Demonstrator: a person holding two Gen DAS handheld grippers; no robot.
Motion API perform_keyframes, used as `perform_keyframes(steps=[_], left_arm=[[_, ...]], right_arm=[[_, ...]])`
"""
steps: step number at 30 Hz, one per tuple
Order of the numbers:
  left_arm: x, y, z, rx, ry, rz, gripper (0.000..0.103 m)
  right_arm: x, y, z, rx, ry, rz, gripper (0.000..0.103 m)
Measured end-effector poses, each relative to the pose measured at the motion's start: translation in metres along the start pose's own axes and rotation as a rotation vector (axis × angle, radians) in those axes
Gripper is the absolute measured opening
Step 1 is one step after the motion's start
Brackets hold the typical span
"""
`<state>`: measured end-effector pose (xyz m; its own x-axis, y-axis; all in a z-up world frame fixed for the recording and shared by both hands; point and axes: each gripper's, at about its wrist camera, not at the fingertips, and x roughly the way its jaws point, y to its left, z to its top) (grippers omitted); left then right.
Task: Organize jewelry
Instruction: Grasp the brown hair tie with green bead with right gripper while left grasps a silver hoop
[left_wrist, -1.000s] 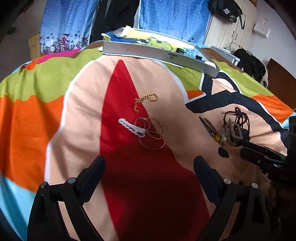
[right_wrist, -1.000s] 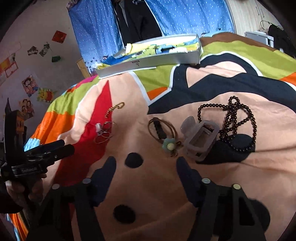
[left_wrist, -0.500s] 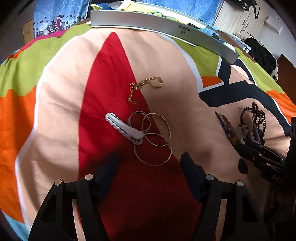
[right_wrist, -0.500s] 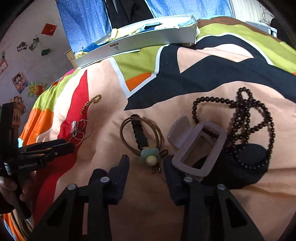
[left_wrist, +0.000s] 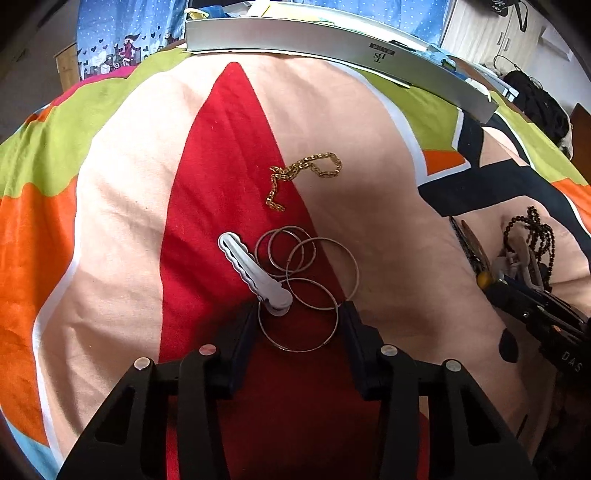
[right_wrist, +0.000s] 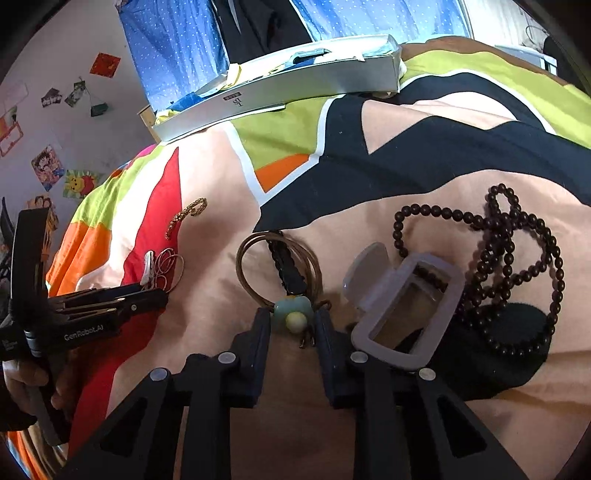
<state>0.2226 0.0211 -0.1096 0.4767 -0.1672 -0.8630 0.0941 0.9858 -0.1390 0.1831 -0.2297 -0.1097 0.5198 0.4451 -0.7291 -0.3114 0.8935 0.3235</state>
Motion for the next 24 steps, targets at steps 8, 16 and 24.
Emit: perform_keyframes(steps=[8, 16, 24], left_arm=[[-0.017, -0.009, -0.016, -0.008, 0.016, -0.061, 0.039], [-0.045, -0.018, -0.026, -0.066, 0.043, -0.179, 0.039], [-0.075, -0.022, -0.042, -0.103, 0.045, -0.248, 0.038]], right_arm=[[-0.006, 0.009, 0.000, -0.032, -0.019, 0.009, 0.023], [-0.019, 0.024, -0.010, -0.052, -0.012, 0.020, 0.019], [-0.037, 0.033, -0.024, -0.055, -0.012, 0.015, 0.019]])
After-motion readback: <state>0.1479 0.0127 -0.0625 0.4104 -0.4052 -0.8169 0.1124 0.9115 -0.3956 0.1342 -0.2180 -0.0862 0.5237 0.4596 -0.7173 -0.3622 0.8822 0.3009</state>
